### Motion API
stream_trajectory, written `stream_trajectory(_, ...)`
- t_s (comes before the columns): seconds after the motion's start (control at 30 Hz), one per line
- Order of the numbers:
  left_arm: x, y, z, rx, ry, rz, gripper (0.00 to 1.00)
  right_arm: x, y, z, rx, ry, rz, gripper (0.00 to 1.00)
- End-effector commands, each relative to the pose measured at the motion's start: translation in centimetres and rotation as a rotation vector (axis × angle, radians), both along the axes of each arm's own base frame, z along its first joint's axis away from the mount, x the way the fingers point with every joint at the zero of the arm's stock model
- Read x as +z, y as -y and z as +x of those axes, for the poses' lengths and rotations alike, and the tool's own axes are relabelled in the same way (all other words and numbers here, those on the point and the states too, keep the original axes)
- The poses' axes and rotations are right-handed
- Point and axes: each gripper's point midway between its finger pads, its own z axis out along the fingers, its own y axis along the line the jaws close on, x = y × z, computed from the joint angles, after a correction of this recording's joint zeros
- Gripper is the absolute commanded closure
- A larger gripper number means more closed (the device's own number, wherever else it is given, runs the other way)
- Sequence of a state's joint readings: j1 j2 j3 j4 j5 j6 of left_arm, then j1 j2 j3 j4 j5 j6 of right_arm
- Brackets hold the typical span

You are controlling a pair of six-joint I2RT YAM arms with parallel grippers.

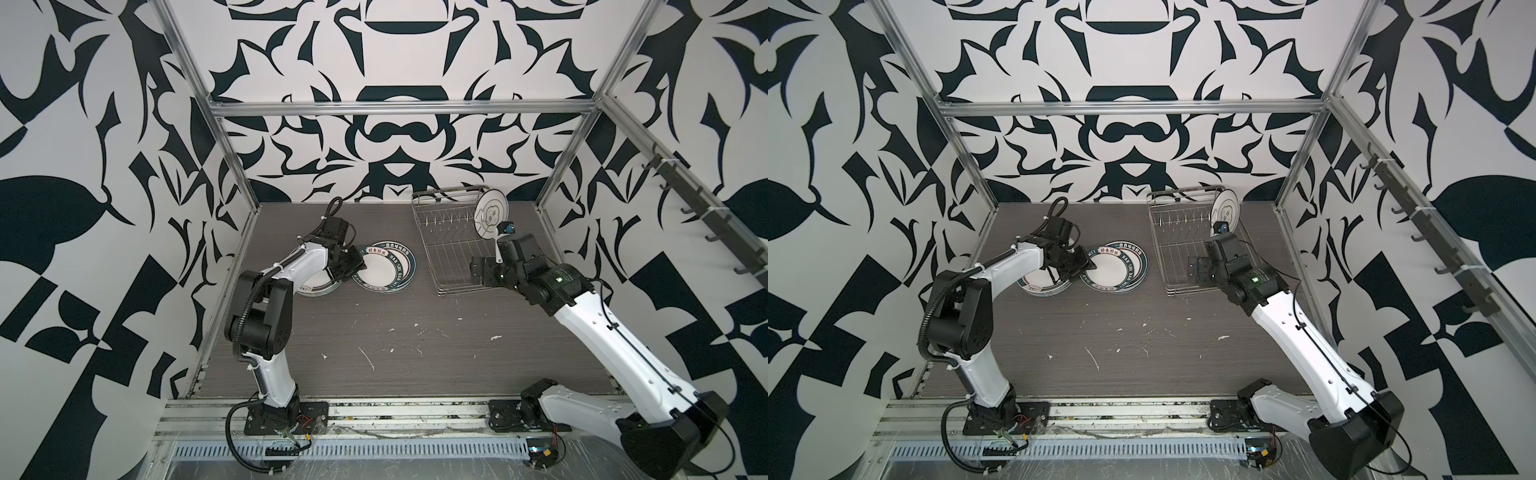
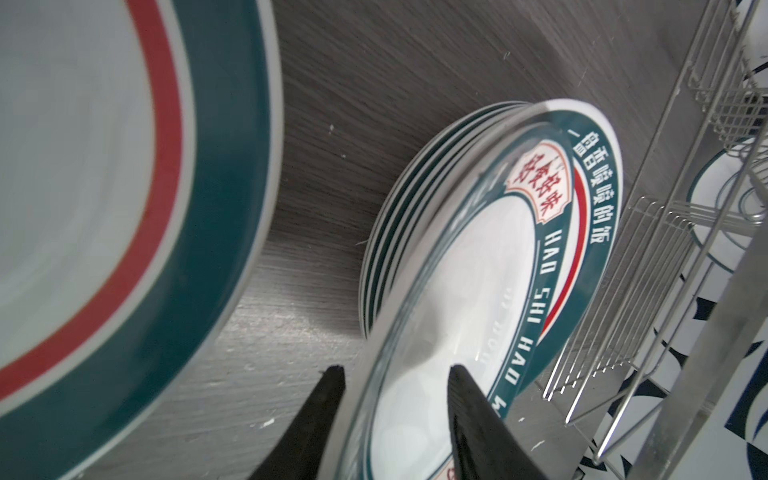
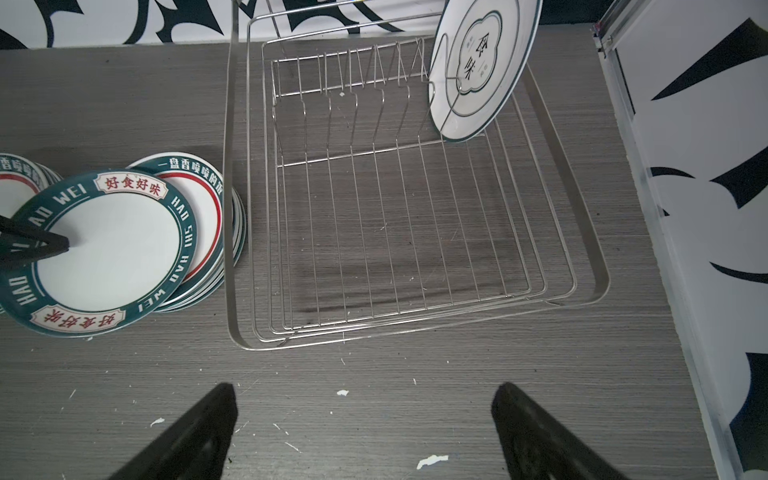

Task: Unload the plates from the dish rack
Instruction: 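Lower the HAO SHI HAO WEI plate onto its stack with left gripper, then open the left gripper and draw back while right gripper moves to the rack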

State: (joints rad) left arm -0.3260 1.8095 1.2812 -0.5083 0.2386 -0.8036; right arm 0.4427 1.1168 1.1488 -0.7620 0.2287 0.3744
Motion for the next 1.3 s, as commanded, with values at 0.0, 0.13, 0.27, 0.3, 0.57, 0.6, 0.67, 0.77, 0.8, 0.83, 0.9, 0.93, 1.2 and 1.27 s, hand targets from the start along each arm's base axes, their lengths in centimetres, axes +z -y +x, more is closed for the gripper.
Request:
stream_trajectory(0.0, 0.1, 0.0, 0.2, 0.005, -0.011, 0.027, 0.54, 0.5, 0.2, 0.1, -0.003, 0.027, 0.010, 0.00)
stream_trajectory(0.13, 0.1, 0.4, 0.6, 0.000, -0.016, 0.026, 0.53, 0.4, 0.2, 0.0, -0.002, 0.023, 0.014, 0.00)
stream_trajectory(0.27, -0.1, 1.0, 0.9, -0.006, -0.021, 0.022, 0.51, 0.3, 0.3, -0.2, -0.002, 0.023, 0.016, 0.00)
stream_trajectory(0.3, -0.1, 1.2, 1.1, -0.009, -0.022, 0.022, 0.51, 0.3, 0.3, -0.3, -0.002, 0.025, 0.018, 0.00)
stream_trajectory(0.57, -0.2, 1.5, 1.7, -0.009, -0.038, 0.058, 0.45, 0.2, 0.6, -0.6, -0.002, 0.023, 0.019, 0.00)
stream_trajectory(0.6, -0.2, 1.6, 1.8, -0.009, -0.041, 0.064, 0.44, 0.1, 0.6, -0.6, -0.004, 0.021, 0.019, 0.00)
stream_trajectory(0.67, 0.0, 1.7, 1.9, -0.012, -0.041, 0.073, 0.42, 0.1, 0.7, -0.6, -0.005, 0.020, 0.017, 0.00)
stream_trajectory(0.77, -0.1, 1.9, 2.0, -0.021, -0.049, 0.092, 0.38, 0.1, 0.7, -0.6, -0.004, 0.021, 0.019, 0.00)
stream_trajectory(0.8, -0.1, 1.9, 2.0, -0.021, -0.051, 0.098, 0.37, 0.1, 0.7, -0.6, -0.002, 0.020, 0.020, 0.00)
stream_trajectory(0.83, -0.2, 1.9, 2.0, -0.021, -0.056, 0.102, 0.36, 0.0, 0.7, -0.6, -0.001, 0.020, 0.019, 0.00)
stream_trajectory(0.9, -0.3, 2.0, 2.0, -0.021, -0.055, 0.108, 0.33, 0.0, 0.7, -0.5, -0.001, 0.019, 0.020, 0.00)
stream_trajectory(0.93, -0.3, 2.0, 2.0, -0.022, -0.055, 0.105, 0.32, -0.1, 0.7, -0.6, 0.000, 0.016, 0.017, 0.00)
stream_trajectory(1.2, 0.7, 1.1, 1.4, -0.020, -0.053, 0.162, 0.28, -0.8, 0.4, -0.1, 0.011, -0.007, 0.033, 0.00)
stream_trajectory(1.27, 1.3, 0.6, 0.9, -0.014, -0.045, 0.175, 0.27, -0.8, 0.4, 0.4, 0.005, -0.006, 0.036, 0.00)
